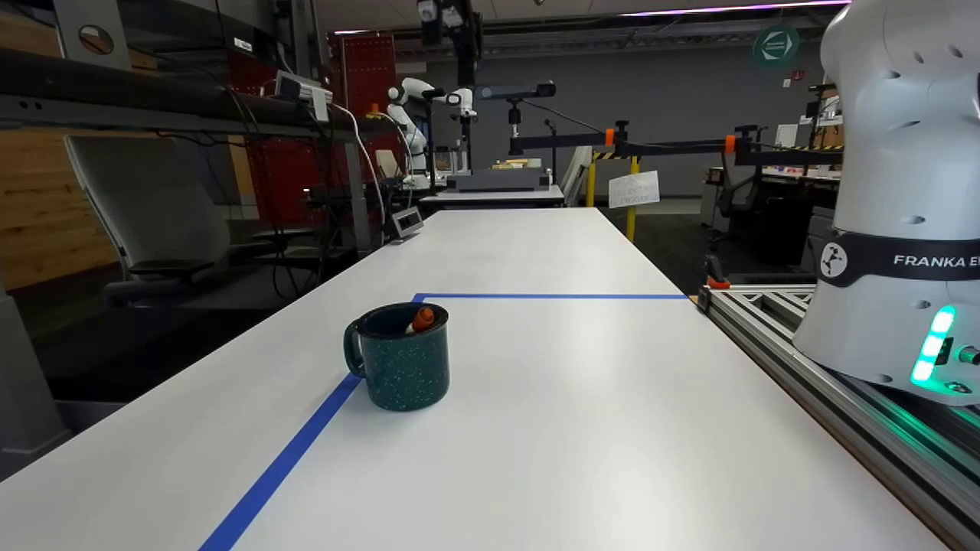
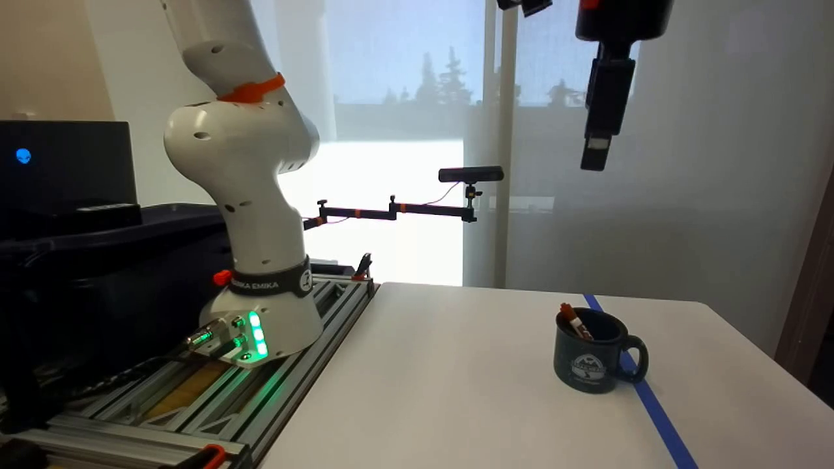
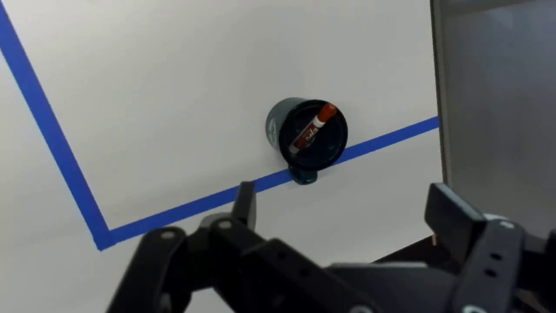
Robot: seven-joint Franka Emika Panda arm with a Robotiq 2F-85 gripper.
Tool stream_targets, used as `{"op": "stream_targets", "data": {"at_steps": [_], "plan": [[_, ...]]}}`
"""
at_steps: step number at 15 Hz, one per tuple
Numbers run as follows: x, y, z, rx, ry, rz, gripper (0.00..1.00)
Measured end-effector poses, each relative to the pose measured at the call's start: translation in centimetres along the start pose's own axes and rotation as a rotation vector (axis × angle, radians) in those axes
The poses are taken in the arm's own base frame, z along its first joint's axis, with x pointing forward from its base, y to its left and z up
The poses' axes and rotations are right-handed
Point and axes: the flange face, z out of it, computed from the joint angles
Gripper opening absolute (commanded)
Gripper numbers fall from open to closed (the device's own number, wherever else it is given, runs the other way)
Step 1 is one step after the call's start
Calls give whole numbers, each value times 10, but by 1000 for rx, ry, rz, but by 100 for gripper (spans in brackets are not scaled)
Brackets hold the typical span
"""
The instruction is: Move the sharpie to the table
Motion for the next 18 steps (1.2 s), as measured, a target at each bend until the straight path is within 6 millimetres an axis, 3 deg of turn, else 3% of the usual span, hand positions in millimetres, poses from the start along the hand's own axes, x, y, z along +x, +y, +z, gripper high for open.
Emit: {"op": "stream_targets", "data": {"at_steps": [8,13,18], "plan": [[18,-19,67,-18,-109,320,100],[22,-29,99,-51,-179,379,100],[23,-25,132,-75,-259,391,100]]}}
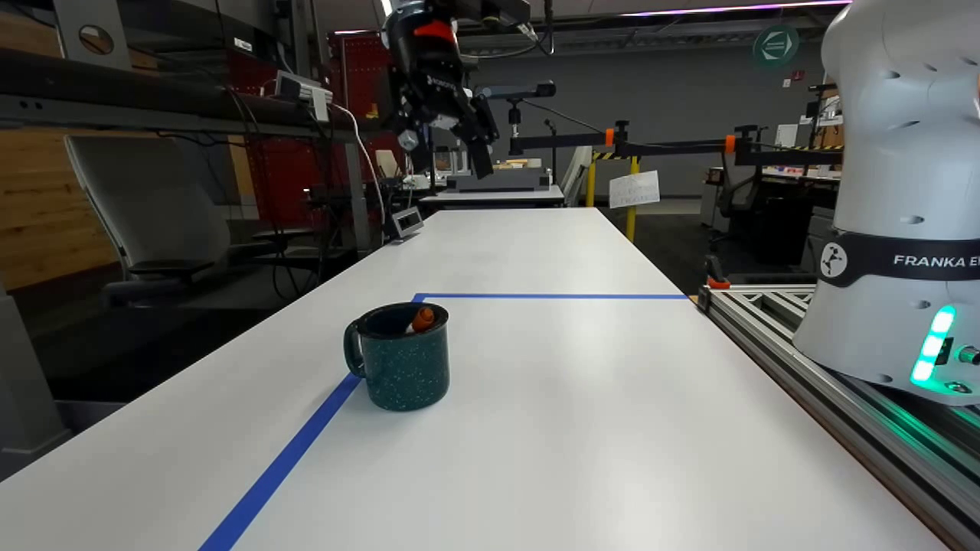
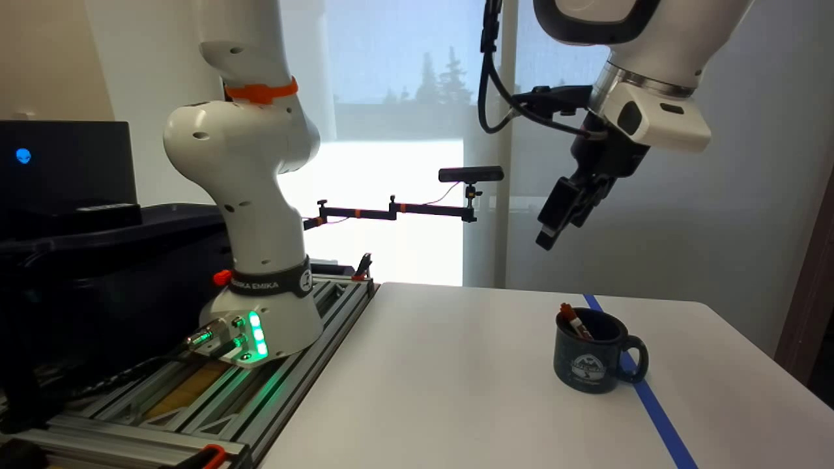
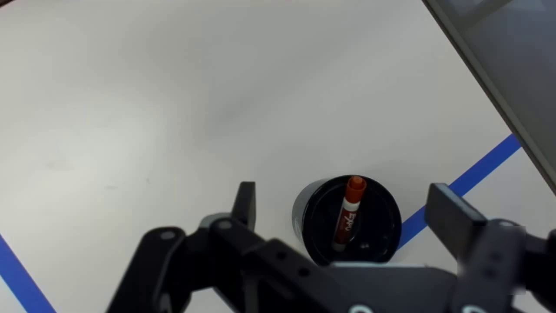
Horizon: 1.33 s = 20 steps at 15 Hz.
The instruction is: Move the sharpie to the table
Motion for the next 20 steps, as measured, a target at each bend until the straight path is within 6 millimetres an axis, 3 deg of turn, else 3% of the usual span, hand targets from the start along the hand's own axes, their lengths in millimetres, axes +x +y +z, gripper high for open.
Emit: {"op": "stream_targets", "data": {"at_steps": [7,12,20], "plan": [[22,9,31,11,-45,32,100],[26,-4,42,86,-49,-3,100],[43,-26,72,64,32,-116,100]]}}
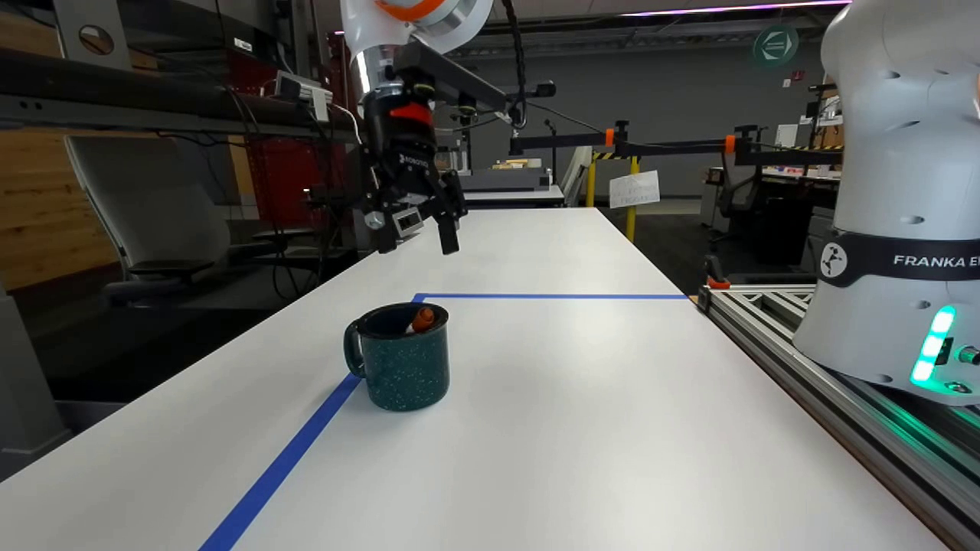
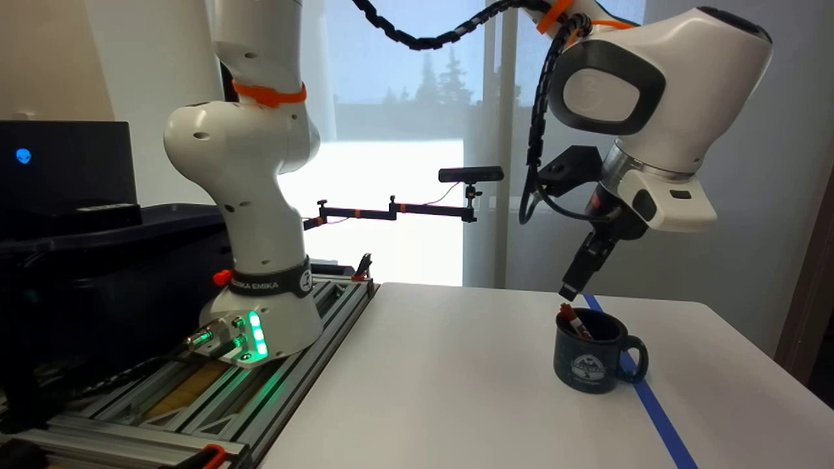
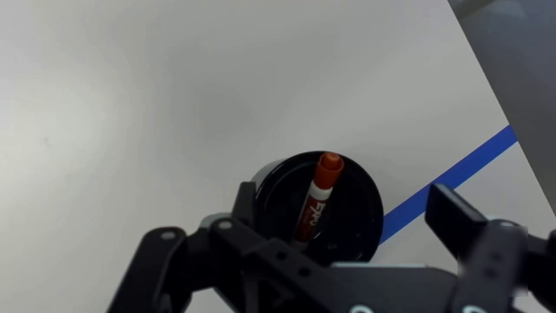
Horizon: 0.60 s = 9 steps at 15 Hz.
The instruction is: Move the sharpie to the table
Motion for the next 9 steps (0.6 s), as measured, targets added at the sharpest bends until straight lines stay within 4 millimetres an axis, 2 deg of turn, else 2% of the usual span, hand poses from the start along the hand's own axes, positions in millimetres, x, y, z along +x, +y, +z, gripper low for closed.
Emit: {"op": "stream_targets", "data": {"at_steps": [5,9], "plan": [[14,-2,13,-29,79,-57,100],[16,0,18,-31,77,-54,100]]}}
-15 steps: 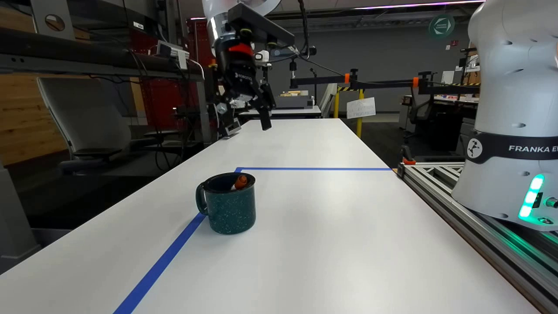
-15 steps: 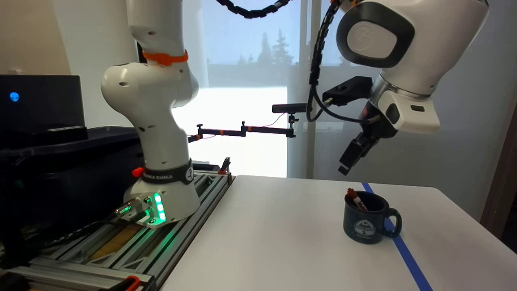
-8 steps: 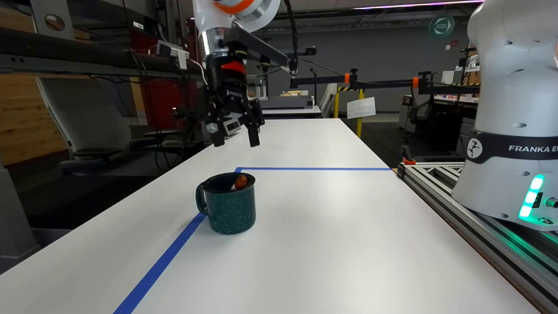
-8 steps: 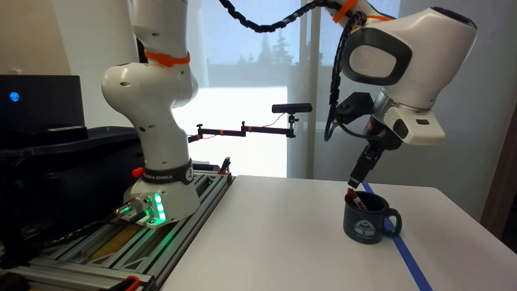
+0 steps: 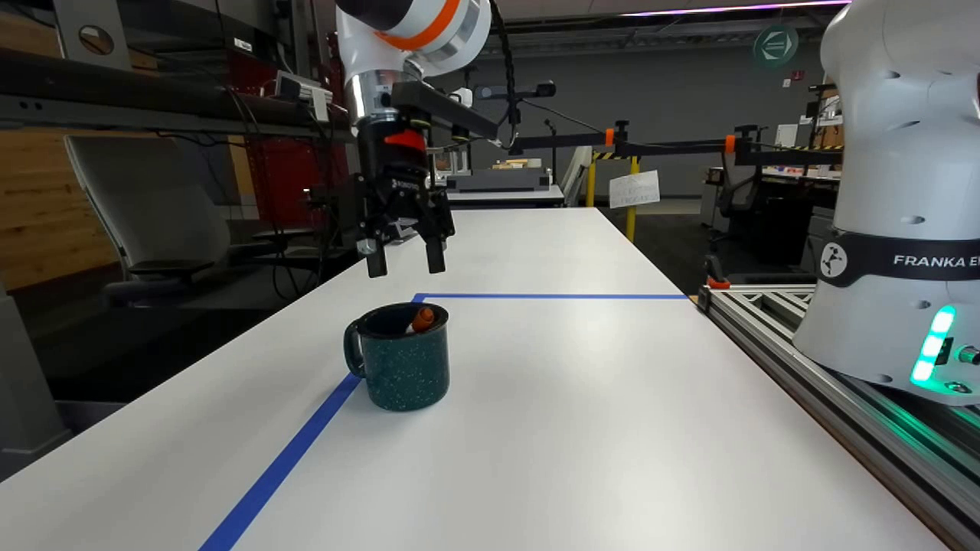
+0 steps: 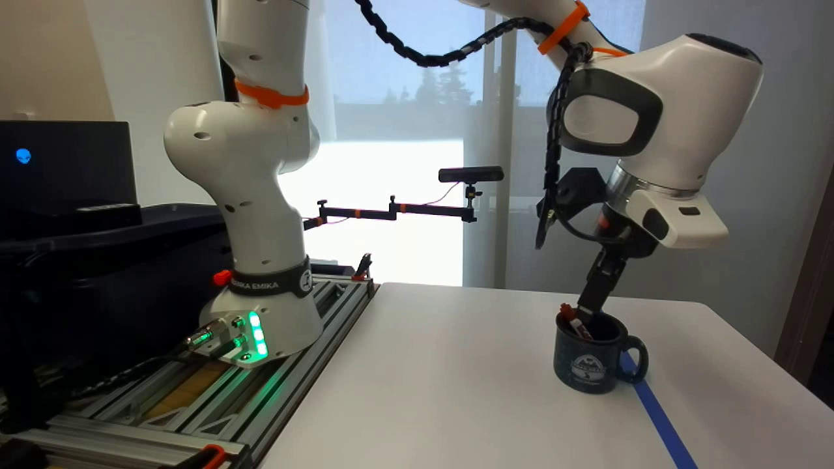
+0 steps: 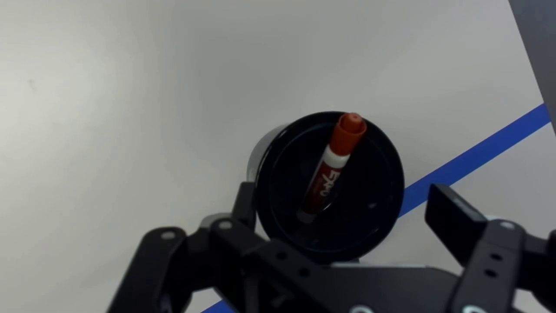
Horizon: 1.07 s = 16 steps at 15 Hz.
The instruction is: Move the sharpie to the table
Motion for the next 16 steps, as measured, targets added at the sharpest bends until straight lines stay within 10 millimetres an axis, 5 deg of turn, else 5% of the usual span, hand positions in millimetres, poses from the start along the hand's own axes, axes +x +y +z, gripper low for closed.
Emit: {"op": "stream_targets", "data": {"at_steps": [16], "plan": [[0,-1,5,-2,-12,-20,100]]}}
